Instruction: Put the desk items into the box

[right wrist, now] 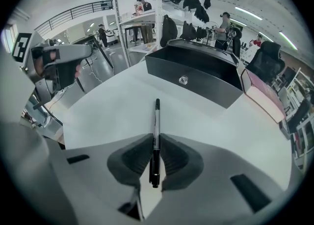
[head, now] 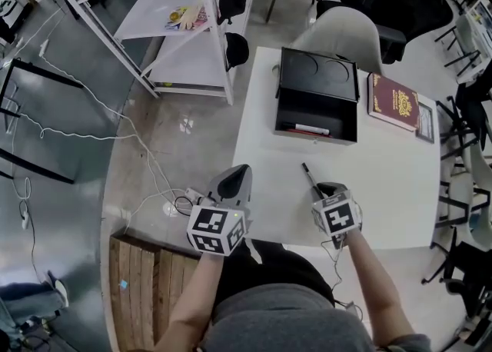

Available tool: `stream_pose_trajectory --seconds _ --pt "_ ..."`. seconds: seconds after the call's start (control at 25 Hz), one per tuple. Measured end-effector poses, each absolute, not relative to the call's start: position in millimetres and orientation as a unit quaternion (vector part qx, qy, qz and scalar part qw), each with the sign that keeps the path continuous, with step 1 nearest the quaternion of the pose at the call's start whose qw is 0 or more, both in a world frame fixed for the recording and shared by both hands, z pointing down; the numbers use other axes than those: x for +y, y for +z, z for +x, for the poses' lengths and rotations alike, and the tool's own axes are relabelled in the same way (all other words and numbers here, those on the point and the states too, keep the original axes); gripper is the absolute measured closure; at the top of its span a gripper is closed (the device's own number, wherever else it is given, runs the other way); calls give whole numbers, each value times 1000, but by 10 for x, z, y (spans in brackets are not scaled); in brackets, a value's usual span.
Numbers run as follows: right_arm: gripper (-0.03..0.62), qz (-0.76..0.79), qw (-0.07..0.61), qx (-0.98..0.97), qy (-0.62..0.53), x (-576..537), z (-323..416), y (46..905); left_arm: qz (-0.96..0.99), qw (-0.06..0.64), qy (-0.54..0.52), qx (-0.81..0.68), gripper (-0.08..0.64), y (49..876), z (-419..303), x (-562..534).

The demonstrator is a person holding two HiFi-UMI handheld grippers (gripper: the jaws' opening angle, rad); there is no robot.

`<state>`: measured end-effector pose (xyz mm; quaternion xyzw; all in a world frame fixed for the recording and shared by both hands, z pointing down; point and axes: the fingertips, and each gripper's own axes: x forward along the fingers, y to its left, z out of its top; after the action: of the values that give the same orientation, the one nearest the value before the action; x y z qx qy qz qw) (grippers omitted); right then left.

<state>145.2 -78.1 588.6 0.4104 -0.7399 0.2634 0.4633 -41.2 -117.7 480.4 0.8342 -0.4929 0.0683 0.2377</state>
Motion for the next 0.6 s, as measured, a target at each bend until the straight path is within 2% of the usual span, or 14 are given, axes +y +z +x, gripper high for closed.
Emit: stream_pose_trajectory --seconds 0.28,0.6 --pt "545 408 467 -740 260 -780 1459 5886 834 239 69 -492 554 4816 -404 -1158" --pt "545 433 419 -757 252 -829 1582 5547 836 234 72 -492 554 4793 -409 -1177"
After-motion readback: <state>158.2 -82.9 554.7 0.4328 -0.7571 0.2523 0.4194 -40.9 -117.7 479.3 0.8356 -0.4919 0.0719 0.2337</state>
